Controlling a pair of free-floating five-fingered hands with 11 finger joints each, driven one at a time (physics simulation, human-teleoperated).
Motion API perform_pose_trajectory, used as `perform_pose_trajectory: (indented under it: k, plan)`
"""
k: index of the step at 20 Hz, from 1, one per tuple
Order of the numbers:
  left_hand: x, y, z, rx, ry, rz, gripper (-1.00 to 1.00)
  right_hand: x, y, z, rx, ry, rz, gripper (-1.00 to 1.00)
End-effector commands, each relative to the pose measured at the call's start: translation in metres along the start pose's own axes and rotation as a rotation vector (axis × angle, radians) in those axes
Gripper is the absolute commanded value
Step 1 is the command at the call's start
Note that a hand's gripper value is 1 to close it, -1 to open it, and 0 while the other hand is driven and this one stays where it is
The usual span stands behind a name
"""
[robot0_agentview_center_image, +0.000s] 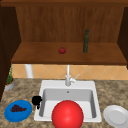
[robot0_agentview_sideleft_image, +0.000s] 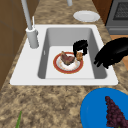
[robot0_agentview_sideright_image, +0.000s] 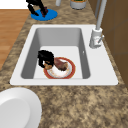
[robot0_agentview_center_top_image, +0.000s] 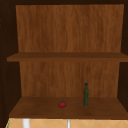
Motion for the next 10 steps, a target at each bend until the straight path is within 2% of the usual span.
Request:
perform_pose_trajectory:
  k: [1, 5, 7, 10]
  plan:
    - [0.000, 0.000, 0.000, 0.000, 0.000, 0.000, 0.00, -0.004, -0.003, -0.013, -0.012, -0.054, 0.017, 1.00]
    - [0.000, 0.000, 0.000, 0.000, 0.000, 0.000, 0.00, -0.003, -0.001, -0.026, -0.014, -0.071, 0.000, 1.00]
    - [0.000, 0.000, 0.000, 0.000, 0.000, 0.000, 0.00, -0.003, -0.002, -0.029, -0.019, -0.108, -0.021, 1.00]
    - [0.000, 0.000, 0.000, 0.000, 0.000, 0.000, 0.00, -0.001, 0.005, -0.027, -0.028, -0.137, -0.023, 1.00]
